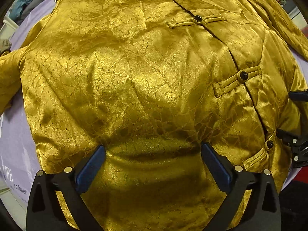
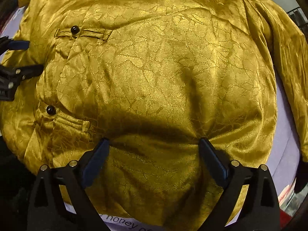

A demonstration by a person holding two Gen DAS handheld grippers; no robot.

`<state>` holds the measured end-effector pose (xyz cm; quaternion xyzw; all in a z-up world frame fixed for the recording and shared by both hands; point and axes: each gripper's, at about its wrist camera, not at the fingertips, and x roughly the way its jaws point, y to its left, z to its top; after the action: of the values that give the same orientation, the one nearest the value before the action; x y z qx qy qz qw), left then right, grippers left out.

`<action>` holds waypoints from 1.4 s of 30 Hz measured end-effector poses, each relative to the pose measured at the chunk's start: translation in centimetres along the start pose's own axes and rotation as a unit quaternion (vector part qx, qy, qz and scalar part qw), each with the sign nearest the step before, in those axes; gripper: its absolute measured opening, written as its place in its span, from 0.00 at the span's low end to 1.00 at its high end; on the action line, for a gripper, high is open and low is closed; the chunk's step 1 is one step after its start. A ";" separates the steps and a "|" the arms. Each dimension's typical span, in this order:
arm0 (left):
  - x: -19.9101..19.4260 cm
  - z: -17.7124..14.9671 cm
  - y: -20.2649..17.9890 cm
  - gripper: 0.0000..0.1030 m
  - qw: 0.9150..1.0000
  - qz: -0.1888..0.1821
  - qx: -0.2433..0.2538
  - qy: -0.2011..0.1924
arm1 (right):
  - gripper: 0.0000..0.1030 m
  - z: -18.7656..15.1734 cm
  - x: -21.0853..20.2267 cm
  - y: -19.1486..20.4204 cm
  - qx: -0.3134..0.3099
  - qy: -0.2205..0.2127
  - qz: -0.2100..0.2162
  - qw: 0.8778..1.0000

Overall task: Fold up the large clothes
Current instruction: 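Press both grippers on the jacket front to smooth it flat, then grasp the fur cuff of one sleeve with the right gripper and lift it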

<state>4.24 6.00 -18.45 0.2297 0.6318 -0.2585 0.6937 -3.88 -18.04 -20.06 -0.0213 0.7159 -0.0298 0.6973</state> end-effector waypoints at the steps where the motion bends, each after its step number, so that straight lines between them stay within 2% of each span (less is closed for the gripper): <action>1: 0.1 0.0 0.0 0.95 1.000 0.003 -0.004 -0.003 | 0.94 0.1 0.0 -0.1 0.011 0.002 0.001 1.000; 8: 0.6 0.3 -0.1 0.95 1.000 0.010 -0.010 -0.014 | 0.95 1.2 0.5 1.1 0.018 0.010 -0.009 1.000; 11: 0.3 -0.1 -0.1 0.95 1.000 0.011 -0.009 -0.011 | 0.95 1.6 0.8 1.5 0.025 0.005 -0.010 1.000; 16: 0.5 1.3 -0.3 0.95 1.000 0.013 -0.004 0.012 | 0.95 1.2 1.3 1.3 0.030 -0.007 -0.012 0.999; 20: -0.8 1.9 0.3 0.94 1.000 0.002 -0.017 0.007 | 0.95 1.6 1.0 0.7 0.033 0.010 0.002 0.999; 23: -2.8 2.1 1.2 0.94 0.999 -0.005 -0.032 -0.021 | 0.95 1.5 -1.1 -0.8 0.075 -0.041 0.024 0.996; 26: -4.5 1.9 2.1 0.94 0.999 0.000 -0.035 -0.041 | 0.95 0.6 -3.1 -3.7 0.149 -0.089 0.049 0.984; 28: -5.3 1.9 2.3 0.94 0.998 0.009 -0.027 -0.049 | 0.95 -0.4 -4.0 -6.7 0.215 -0.116 0.067 0.967; 32: -6.6 2.0 2.5 0.94 0.998 0.025 -0.015 -0.061 | 0.95 -3.5 -4.8 -14.2 0.367 -0.156 0.088 0.913; 34: -7.0 2.4 2.8 0.94 0.998 0.022 -0.018 -0.063 | 0.95 -6.1 -4.7 -18.8 0.451 -0.175 0.091 0.870; 35: -7.3 2.6 2.8 0.94 0.998 0.020 -0.020 -0.064 | 0.95 -7.2 -4.8 -20.2 0.482 -0.181 0.093 0.852; 37: -7.5 2.9 2.9 0.94 0.998 0.016 -0.022 -0.062 | 0.92 -9.8 -4.6 -23.8 0.546 -0.198 0.101 0.808; 42: -6.3 2.8 1.7 0.94 0.998 0.013 -0.014 -0.054 | 0.76 -14.1 -4.8 -29.8 0.632 -0.237 0.119 0.728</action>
<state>7.05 5.96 -11.96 0.2144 0.5939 -0.2527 0.7331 -18.17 -47.24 -12.72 0.5038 0.3398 -0.3862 0.6940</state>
